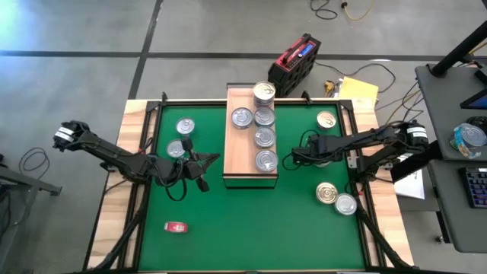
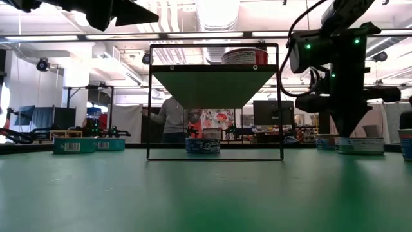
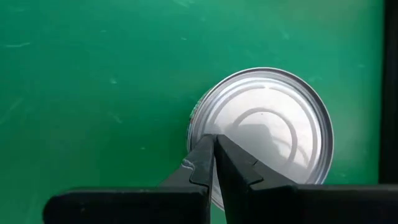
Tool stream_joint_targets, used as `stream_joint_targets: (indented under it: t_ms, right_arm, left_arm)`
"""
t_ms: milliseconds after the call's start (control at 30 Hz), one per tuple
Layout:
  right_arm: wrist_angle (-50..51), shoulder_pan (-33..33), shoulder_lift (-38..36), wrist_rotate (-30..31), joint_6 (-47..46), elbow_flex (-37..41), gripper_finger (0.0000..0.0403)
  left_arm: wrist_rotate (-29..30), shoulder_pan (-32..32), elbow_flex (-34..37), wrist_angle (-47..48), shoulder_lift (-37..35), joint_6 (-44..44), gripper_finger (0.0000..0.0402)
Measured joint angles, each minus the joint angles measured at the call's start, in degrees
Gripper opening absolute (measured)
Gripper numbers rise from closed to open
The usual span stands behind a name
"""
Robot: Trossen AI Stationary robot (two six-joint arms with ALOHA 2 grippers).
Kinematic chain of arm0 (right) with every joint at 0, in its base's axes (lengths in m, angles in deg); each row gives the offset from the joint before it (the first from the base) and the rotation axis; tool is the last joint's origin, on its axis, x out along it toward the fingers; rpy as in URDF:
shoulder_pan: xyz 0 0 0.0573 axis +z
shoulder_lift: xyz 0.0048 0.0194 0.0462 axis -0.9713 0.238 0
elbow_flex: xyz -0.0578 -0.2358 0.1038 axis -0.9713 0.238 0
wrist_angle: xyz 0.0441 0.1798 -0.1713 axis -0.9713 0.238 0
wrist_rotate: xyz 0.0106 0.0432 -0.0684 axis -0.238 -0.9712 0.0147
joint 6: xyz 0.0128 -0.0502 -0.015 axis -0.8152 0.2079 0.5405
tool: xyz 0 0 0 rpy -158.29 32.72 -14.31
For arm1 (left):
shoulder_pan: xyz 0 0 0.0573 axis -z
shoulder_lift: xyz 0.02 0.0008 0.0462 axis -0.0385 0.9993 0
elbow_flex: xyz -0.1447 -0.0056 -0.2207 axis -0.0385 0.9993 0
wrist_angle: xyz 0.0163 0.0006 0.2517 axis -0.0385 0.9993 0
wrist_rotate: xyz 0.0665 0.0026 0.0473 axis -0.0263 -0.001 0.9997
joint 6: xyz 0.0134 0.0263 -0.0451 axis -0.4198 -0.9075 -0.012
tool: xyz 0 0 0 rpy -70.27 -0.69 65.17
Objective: Stack canned seafood by type on shelf
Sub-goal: Stack the top green tuna can on top of the green tuna can on the shelf
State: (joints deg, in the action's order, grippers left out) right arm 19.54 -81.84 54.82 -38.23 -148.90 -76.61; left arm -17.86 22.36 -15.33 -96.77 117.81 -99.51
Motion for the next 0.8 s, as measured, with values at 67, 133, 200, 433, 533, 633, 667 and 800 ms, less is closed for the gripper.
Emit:
stream_joint_targets:
  t_ms: [67,133,200,433,533,633,667,800]
  right_arm:
    - [-0.74,0.09,0.0,-0.05,0.63,-0.02,0.0012]
    - [-1.05,0.09,-0.02,-0.54,1.47,-0.02,0.0012]
    - [-1.17,0.09,-0.02,-0.84,2.06,-0.03,0.0012]
    - [-2.05,1.24,-0.02,-4.14,5.9,-1.3,0.0012]
    - [-2.18,1.88,-0.02,-6.12,7.3,-1.92,0.0012]
    - [-2.42,3.04,-0.02,-7.01,7.72,-2.28,0.0012]
    - [-2.74,3.52,-0.02,-7.07,7.73,-2.34,0.0012]
    - [-4.81,5.45,-0.02,-7.06,7.87,-2.38,0.0012]
  left_arm:
    - [0.0,0.01,0.0,-0.01,0.0,0.0,0.0]
    - [0.0,0.0,0.0,0.01,0.0,0.0,0.0]
    - [0.0,-0.01,0.0,0.0,0.0,0.0,0.0]
    - [0.0,0.01,0.0,0.01,0.0,0.02,0.0]
    - [0.0,-0.01,0.0,0.01,0.0,0.1,0.0]
    - [-0.02,-0.01,0.0,-0.01,0.0,0.27,0.0]
    - [-0.01,0.0,0.0,-0.01,0.0,0.35,0.0]
    - [0.0,-0.01,0.0,-0.01,0.0,0.44,0.0]
